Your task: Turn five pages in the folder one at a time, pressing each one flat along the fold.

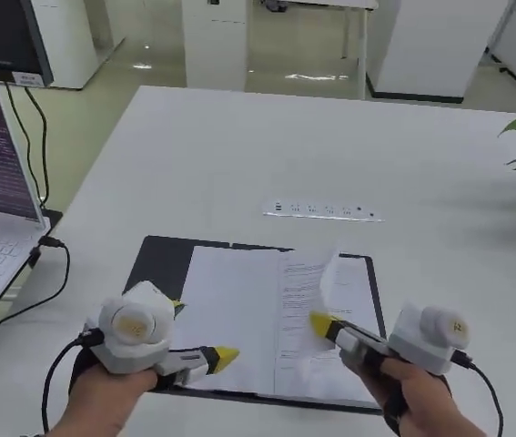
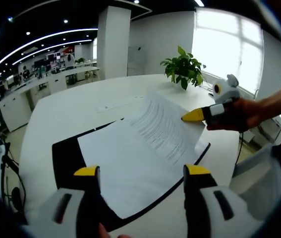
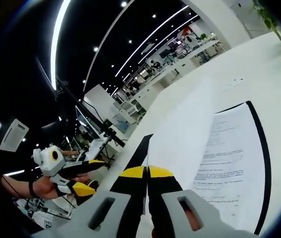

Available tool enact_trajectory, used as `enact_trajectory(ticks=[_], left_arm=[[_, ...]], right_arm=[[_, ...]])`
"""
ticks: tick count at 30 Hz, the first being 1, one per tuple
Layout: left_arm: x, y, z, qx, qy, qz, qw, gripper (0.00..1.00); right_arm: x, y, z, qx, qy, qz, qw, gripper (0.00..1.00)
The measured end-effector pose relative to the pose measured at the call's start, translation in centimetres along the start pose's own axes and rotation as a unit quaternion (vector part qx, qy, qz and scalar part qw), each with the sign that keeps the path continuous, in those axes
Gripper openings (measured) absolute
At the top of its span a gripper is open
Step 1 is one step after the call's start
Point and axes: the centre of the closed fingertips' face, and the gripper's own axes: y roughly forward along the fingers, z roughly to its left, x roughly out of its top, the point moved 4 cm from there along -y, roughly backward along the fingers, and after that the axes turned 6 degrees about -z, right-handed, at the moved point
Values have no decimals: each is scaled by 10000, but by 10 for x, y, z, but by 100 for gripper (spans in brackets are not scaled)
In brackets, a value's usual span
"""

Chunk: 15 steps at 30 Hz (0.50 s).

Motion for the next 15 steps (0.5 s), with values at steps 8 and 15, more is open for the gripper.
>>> enact_trajectory(ticks=[8,15], left_arm=[[-10,-28,18,210,-59,-50,9998,70],[-16,-50,33,363,-152,-107,9992,70]], right_arm=[[-11,27,21,239,-57,107,9996,0],[-17,45,36,378,-24,127,9992,0]])
